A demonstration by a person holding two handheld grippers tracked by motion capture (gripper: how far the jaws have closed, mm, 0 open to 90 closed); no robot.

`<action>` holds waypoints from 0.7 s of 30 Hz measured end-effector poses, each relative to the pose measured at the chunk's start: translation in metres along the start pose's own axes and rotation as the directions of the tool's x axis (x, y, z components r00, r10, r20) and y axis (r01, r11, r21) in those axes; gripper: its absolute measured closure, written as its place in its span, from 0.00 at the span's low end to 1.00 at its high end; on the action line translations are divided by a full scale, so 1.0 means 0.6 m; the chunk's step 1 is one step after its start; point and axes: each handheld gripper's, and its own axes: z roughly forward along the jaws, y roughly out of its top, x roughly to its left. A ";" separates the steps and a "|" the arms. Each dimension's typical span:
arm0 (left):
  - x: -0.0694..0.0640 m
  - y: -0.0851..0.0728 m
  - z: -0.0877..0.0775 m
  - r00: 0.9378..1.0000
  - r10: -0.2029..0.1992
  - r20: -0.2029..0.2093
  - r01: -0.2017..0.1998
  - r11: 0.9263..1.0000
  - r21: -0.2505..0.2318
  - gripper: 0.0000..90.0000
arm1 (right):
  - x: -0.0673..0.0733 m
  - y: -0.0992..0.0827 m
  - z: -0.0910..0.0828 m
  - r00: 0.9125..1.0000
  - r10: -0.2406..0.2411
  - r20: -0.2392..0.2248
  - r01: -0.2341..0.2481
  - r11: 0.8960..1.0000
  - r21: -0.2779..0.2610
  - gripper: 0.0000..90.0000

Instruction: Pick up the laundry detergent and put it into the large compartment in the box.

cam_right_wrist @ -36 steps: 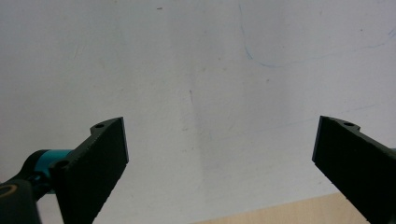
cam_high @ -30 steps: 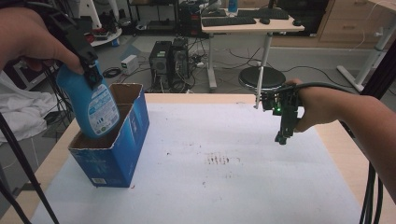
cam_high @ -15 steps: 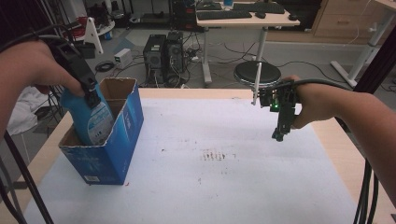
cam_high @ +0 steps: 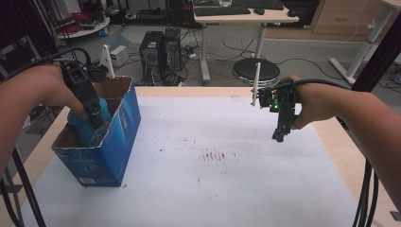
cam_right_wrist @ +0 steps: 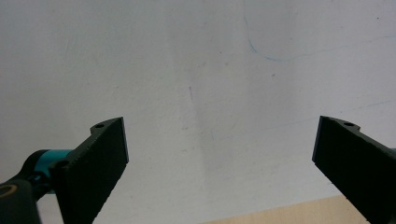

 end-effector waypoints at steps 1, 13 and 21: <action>0.000 0.000 0.000 1.000 0.000 0.000 0.000 1.000 0.000 0.42 | 0.000 0.000 0.000 1.000 0.000 0.000 0.000 1.000 0.000 0.03; -0.005 0.009 0.037 0.984 0.173 -0.034 -0.172 0.985 0.024 0.42 | 0.002 0.000 0.007 1.000 0.008 -0.004 -0.008 1.000 0.004 0.03; 0.001 0.008 0.050 0.982 0.189 -0.023 -0.189 0.982 0.007 0.42 | 0.000 -0.002 0.009 1.000 0.014 -0.005 -0.014 1.000 0.001 0.03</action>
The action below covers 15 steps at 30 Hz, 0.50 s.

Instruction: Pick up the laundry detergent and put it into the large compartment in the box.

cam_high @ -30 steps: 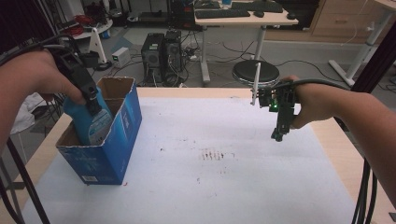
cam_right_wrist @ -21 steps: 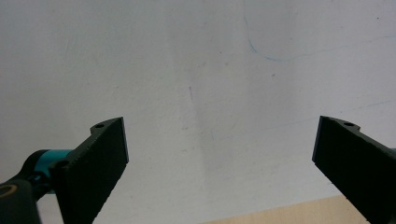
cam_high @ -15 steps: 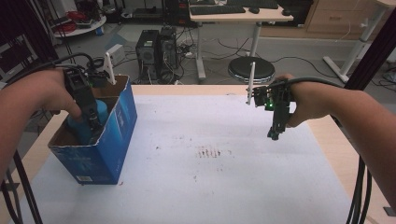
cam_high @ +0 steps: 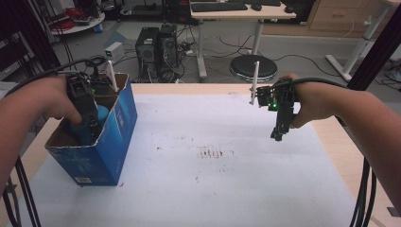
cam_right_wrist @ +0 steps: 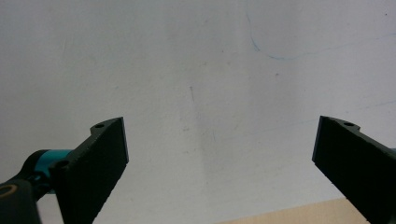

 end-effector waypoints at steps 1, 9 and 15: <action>0.001 0.000 0.000 1.000 0.002 0.002 -0.002 1.000 -0.001 0.42 | 0.000 0.000 0.000 1.000 0.005 0.000 -0.005 1.000 0.004 0.03; 0.004 -0.003 0.000 1.000 0.014 0.020 -0.014 1.000 -0.002 0.41 | -0.001 0.001 0.002 1.000 0.001 -0.002 -0.001 1.000 0.002 0.03; 0.001 -0.008 -0.012 1.000 0.020 0.024 -0.019 1.000 -0.015 0.35 | 0.000 0.002 0.000 1.000 0.001 -0.004 -0.001 1.000 0.000 0.03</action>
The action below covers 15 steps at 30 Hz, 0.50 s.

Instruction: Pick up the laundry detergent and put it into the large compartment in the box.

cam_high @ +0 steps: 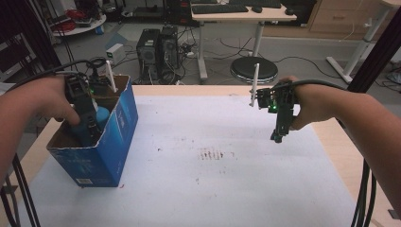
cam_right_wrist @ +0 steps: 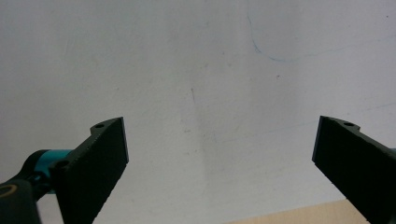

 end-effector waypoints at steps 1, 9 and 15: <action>-0.001 -0.001 -0.003 1.000 0.001 0.000 -0.001 1.000 -0.005 0.34 | 0.000 0.000 0.000 1.000 -0.001 -0.001 0.001 1.000 -0.001 0.03; -0.008 -0.004 -0.025 0.999 0.018 -0.027 -0.018 1.000 -0.005 0.33 | 0.002 0.000 -0.006 1.000 -0.001 0.000 0.001 1.000 -0.010 0.03; -0.019 -0.007 -0.054 0.998 0.035 -0.054 -0.036 0.999 -0.016 0.28 | 0.003 0.000 -0.007 1.000 0.004 0.003 -0.004 1.000 -0.011 0.03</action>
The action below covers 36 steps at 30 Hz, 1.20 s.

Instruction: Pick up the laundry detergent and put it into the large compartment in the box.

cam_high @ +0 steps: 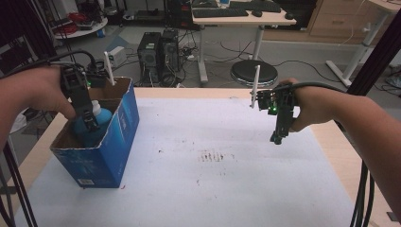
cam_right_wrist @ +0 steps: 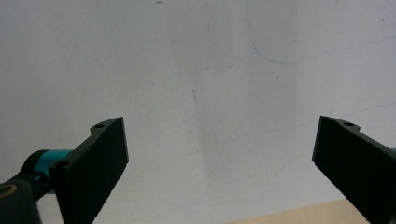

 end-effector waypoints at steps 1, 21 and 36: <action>-0.001 0.000 -0.007 1.000 0.003 -0.001 -0.003 1.000 -0.005 0.28 | 0.000 0.000 0.000 1.000 0.000 0.001 0.000 1.000 0.000 0.03; -0.039 0.022 -0.106 0.993 0.068 -0.100 -0.070 0.997 -0.012 0.12 | 0.005 0.008 -0.004 1.000 -0.009 -0.003 0.009 1.000 -0.004 0.03; -0.075 0.072 -0.124 0.988 0.132 -0.081 -0.136 0.989 -0.052 0.05 | 0.005 0.008 -0.009 1.000 -0.014 -0.008 0.014 1.000 -0.016 0.03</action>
